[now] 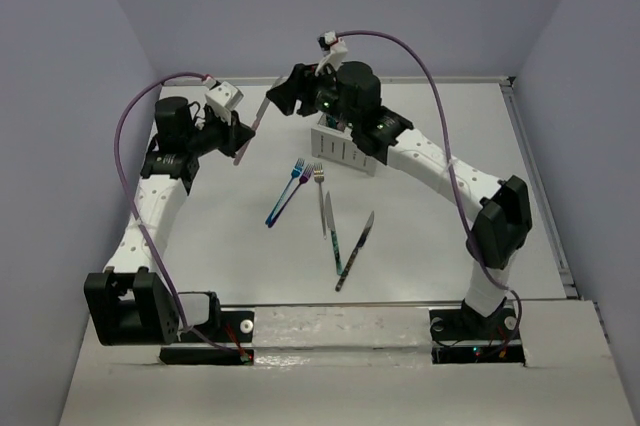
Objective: Sort the eating utensils into containers
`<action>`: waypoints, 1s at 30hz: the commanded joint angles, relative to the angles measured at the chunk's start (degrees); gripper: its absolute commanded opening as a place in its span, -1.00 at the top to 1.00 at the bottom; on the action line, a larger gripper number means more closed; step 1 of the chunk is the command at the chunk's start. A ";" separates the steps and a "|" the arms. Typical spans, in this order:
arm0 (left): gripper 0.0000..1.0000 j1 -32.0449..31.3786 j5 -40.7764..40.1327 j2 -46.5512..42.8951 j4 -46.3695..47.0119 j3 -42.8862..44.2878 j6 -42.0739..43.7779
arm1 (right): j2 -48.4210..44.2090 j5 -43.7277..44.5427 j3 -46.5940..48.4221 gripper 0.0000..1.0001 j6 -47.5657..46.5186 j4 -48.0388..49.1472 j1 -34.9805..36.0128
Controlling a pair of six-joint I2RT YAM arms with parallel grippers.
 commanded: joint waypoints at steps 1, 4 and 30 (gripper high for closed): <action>1.00 -2.30 2.43 -0.71 4.44 3.10 -6.46 | 5.97 -3.08 8.75 -0.25 4.99 0.94 2.14; 1.00 -2.82 1.99 -0.89 5.93 3.19 -8.13 | 7.99 0.07 8.85 -0.24 9.21 0.85 2.14; 1.00 -4.76 -5.57 0.61 12.35 1.70 -10.07 | 7.90 7.48 4.27 -0.15 12.74 0.06 4.34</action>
